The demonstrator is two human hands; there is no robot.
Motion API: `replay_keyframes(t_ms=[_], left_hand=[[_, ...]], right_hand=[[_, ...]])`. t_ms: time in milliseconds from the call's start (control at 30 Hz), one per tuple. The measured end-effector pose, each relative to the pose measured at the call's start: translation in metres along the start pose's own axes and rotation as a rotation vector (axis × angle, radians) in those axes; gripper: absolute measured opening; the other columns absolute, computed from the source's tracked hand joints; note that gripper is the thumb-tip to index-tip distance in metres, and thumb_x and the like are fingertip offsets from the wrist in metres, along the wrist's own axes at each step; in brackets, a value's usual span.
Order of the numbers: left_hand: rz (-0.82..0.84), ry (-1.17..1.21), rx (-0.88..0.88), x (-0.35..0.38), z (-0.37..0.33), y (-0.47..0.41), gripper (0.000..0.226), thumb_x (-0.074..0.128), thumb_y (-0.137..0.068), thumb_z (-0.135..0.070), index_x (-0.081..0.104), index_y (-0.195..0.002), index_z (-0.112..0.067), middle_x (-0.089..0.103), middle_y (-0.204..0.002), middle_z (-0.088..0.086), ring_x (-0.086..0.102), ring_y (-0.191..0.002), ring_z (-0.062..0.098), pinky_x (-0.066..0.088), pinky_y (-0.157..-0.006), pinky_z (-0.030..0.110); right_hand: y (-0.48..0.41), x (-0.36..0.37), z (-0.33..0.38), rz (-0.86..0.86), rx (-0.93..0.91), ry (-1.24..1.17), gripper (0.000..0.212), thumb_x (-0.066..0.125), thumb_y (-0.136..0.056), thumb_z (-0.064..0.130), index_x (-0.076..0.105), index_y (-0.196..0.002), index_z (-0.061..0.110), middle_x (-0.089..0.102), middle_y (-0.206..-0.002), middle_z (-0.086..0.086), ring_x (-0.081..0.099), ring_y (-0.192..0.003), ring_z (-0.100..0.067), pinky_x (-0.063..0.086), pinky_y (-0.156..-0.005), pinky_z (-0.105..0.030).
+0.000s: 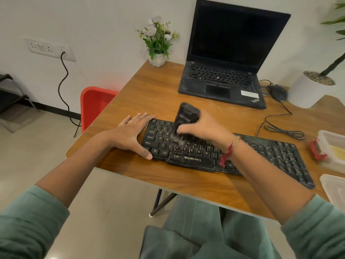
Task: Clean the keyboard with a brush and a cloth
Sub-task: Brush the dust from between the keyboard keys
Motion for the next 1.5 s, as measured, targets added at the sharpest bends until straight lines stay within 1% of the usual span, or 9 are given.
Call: replay_keyframes(t_ms=[100,333,433,633,767,967,1100,1267,1500], left_hand=[[-0.006,0.001,-0.004,0.001,0.001,0.0,0.142,0.062,-0.037,-0.089,-0.008,-0.151,-0.042,-0.009,-0.163,-0.008,-0.016,-0.147,0.009,-0.016,-0.118,0.041],[-0.003,0.004,-0.005,0.0,0.001,0.0,0.144,0.061,-0.035,-0.091,-0.008,-0.151,-0.041,-0.01,-0.162,-0.008,-0.015,-0.147,0.008,-0.016,-0.118,0.041],[-0.009,0.006,-0.001,0.001,0.002,0.0,0.144,0.061,-0.034,-0.092,-0.008,-0.15,-0.042,-0.009,-0.163,-0.008,-0.015,-0.147,0.008,-0.016,-0.118,0.04],[-0.01,0.007,-0.004,0.001,0.001,-0.001,0.147,0.058,-0.03,-0.095,-0.007,-0.151,-0.041,-0.009,-0.163,-0.008,-0.015,-0.147,0.008,-0.017,-0.117,0.038],[-0.01,0.013,-0.002,0.0,0.0,0.001,0.15,0.055,-0.027,-0.098,-0.007,-0.151,-0.04,-0.01,-0.163,-0.007,-0.014,-0.147,0.009,-0.017,-0.117,0.039],[-0.008,0.01,-0.003,0.0,-0.001,0.0,0.15,0.054,-0.027,-0.099,-0.007,-0.151,-0.041,-0.009,-0.163,-0.007,-0.014,-0.147,0.009,-0.017,-0.117,0.039],[-0.006,0.013,-0.005,0.0,-0.001,0.001,0.149,0.054,-0.027,-0.099,-0.008,-0.15,-0.042,-0.011,-0.162,-0.008,-0.015,-0.147,0.009,-0.017,-0.116,0.038],[-0.009,0.01,-0.006,0.0,-0.001,0.0,0.15,0.054,-0.027,-0.099,-0.007,-0.151,-0.041,-0.009,-0.163,-0.007,-0.015,-0.147,0.009,-0.016,-0.118,0.04],[-0.008,0.011,-0.007,-0.001,-0.003,0.002,0.148,0.06,-0.03,-0.093,-0.006,-0.152,-0.039,-0.008,-0.163,-0.007,-0.014,-0.147,0.009,-0.016,-0.118,0.041]], right_hand=[[-0.008,-0.04,0.006,-0.326,-0.034,0.369,0.024,0.073,-0.073,0.035,0.054,-0.076,0.021,0.064,-0.08,0.002,0.06,-0.071,-0.013,0.052,-0.059,-0.026],[0.004,-0.012,-0.007,-0.04,0.043,-0.104,0.028,0.075,-0.075,0.012,0.057,-0.097,0.013,0.066,-0.088,-0.004,0.066,-0.066,-0.012,0.055,-0.058,-0.024],[-0.002,-0.052,-0.016,-0.295,0.081,0.111,0.028,0.075,-0.074,0.024,0.053,-0.089,0.018,0.064,-0.094,-0.005,0.062,-0.076,-0.014,0.056,-0.063,-0.029],[0.008,-0.004,-0.005,-0.013,-0.005,-0.019,0.02,0.074,-0.077,0.015,0.056,-0.086,0.02,0.066,-0.088,-0.002,0.063,-0.076,-0.013,0.055,-0.069,-0.027],[-0.005,-0.053,-0.012,-0.314,0.03,0.222,0.025,0.074,-0.075,0.028,0.057,-0.089,0.017,0.064,-0.09,-0.001,0.062,-0.08,-0.016,0.049,-0.057,-0.022],[0.014,0.003,-0.001,0.005,-0.053,0.032,0.018,0.074,-0.077,0.018,0.059,-0.086,0.017,0.067,-0.087,-0.004,0.063,-0.077,-0.018,0.054,-0.069,-0.031],[0.007,-0.032,-0.006,-0.21,-0.02,0.098,0.021,0.073,-0.077,0.022,0.052,-0.08,0.024,0.064,-0.084,0.0,0.063,-0.078,-0.019,0.057,-0.074,-0.036],[0.02,0.018,0.007,0.037,-0.121,0.137,0.026,0.073,-0.076,0.02,0.061,-0.094,0.005,0.069,-0.09,-0.014,0.063,-0.076,-0.02,0.056,-0.071,-0.04],[0.013,-0.004,0.003,-0.127,-0.106,0.2,0.027,0.073,-0.075,0.026,0.06,-0.088,0.006,0.064,-0.079,-0.006,0.059,-0.068,-0.019,0.052,-0.061,-0.032]])
Point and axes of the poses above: each hand's wrist, its own y-axis away from the middle knuckle, its own x-axis out of the palm, z = x × y, the point moved 9 cm from there along -y, towards the middle knuckle
